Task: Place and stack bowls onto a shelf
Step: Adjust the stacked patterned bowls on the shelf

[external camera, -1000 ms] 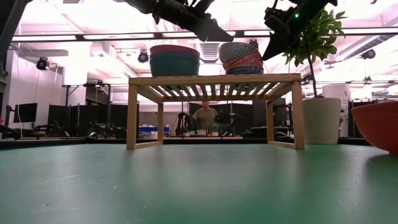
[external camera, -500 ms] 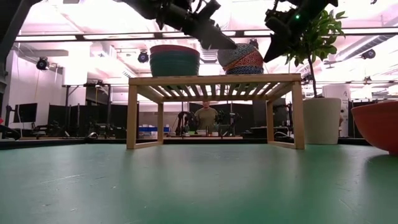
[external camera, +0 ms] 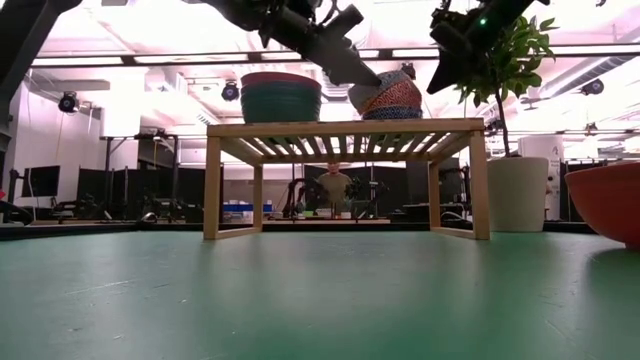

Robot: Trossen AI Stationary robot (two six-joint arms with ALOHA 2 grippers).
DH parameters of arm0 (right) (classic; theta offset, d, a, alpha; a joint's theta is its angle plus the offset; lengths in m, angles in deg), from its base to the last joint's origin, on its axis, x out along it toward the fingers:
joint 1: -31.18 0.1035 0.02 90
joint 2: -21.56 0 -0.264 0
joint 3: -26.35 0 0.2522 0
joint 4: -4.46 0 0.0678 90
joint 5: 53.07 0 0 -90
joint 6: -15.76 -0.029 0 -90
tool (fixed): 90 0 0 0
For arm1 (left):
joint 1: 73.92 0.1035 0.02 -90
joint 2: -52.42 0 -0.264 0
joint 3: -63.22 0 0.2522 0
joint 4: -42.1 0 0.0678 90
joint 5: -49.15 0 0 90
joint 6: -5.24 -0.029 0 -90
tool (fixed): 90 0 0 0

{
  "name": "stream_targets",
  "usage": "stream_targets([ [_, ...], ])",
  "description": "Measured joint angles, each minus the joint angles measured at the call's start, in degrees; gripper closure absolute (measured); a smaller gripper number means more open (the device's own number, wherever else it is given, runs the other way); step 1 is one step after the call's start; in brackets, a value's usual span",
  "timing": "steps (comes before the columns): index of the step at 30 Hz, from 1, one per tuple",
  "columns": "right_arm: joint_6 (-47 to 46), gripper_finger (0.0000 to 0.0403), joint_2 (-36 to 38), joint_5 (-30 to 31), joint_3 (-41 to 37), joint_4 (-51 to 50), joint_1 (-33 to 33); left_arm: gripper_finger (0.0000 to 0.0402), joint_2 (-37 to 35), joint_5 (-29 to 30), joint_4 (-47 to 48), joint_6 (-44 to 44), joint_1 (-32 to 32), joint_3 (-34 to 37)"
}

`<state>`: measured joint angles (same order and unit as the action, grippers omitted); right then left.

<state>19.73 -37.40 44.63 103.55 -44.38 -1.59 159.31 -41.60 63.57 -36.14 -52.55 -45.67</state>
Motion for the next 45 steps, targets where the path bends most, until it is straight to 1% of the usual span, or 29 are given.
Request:
stream_targets([
  [3,0.68,0.0394,-0.25,-0.02,0.00,0.55,-0.25,0.0387,0.07,0.10,0.80,0.31,0.02,-0.18],
  [5,1.16,0.0394,-0.84,-0.11,0.00,1.12,-0.65,0.0394,0.15,0.06,0.54,0.94,0.03,-0.63],
  [11,2.69,0.0394,-2.33,-0.27,-0.63,1.75,-1.30,0.0397,0.11,-3.92,-0.57,3.61,0.13,-0.85],
  [14,2.84,0.0394,-2.34,-0.94,-1.03,2.96,-1.25,0.0397,0.34,-7.27,-1.54,4.80,0.24,-0.85],
  [16,2.88,0.0394,-2.34,-2.19,-1.19,3.30,-1.25,0.0398,0.72,-8.17,-2.05,5.46,0.26,-0.85],
  [20,2.90,0.0394,-2.34,-3.23,-1.31,3.66,-1.25,0.0399,1.20,-8.17,-2.02,6.80,0.31,-0.89],
  [29,3.09,0.0394,-2.34,-3.42,-1.33,3.66,-1.25,0.0397,1.20,-8.67,3.74,11.95,0.62,-6.45],
  [38,3.09,0.0394,-2.34,-3.62,-1.33,3.64,-1.25,0.0395,1.52,-8.42,6.24,12.02,0.83,-7.48],
  [45,3.04,0.0394,-2.31,-3.67,-1.36,3.57,-1.22,0.0392,4.35,-8.59,7.19,12.34,0.90,-8.95],
])
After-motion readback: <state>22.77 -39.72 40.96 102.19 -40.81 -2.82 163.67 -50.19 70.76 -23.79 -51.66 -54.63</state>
